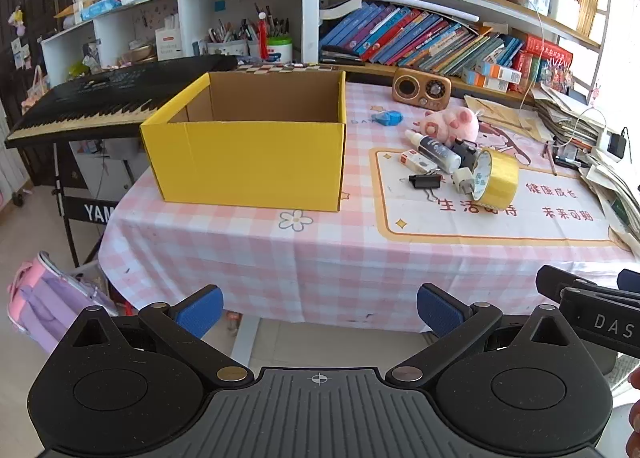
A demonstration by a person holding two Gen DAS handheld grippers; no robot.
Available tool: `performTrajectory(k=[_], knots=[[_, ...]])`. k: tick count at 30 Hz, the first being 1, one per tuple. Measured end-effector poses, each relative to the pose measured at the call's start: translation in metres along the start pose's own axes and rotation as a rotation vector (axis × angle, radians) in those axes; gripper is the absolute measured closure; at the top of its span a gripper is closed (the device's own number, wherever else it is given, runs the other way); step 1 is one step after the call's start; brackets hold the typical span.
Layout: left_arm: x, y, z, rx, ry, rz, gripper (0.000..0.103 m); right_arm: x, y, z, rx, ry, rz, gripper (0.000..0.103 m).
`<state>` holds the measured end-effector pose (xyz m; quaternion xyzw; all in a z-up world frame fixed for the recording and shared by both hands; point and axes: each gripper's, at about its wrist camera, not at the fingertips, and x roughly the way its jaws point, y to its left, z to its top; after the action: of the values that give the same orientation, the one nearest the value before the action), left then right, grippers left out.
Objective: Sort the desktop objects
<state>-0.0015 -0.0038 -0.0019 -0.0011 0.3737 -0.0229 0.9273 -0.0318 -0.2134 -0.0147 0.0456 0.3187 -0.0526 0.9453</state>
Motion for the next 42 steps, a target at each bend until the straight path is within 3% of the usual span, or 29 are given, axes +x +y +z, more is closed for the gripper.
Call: performTrajectory(k=[42], knots=[[0.014,0.013,0.001,-0.007,0.036,0.021,0.0,0.012,0.006,0.006,0.004,0.055,0.009,0.0]])
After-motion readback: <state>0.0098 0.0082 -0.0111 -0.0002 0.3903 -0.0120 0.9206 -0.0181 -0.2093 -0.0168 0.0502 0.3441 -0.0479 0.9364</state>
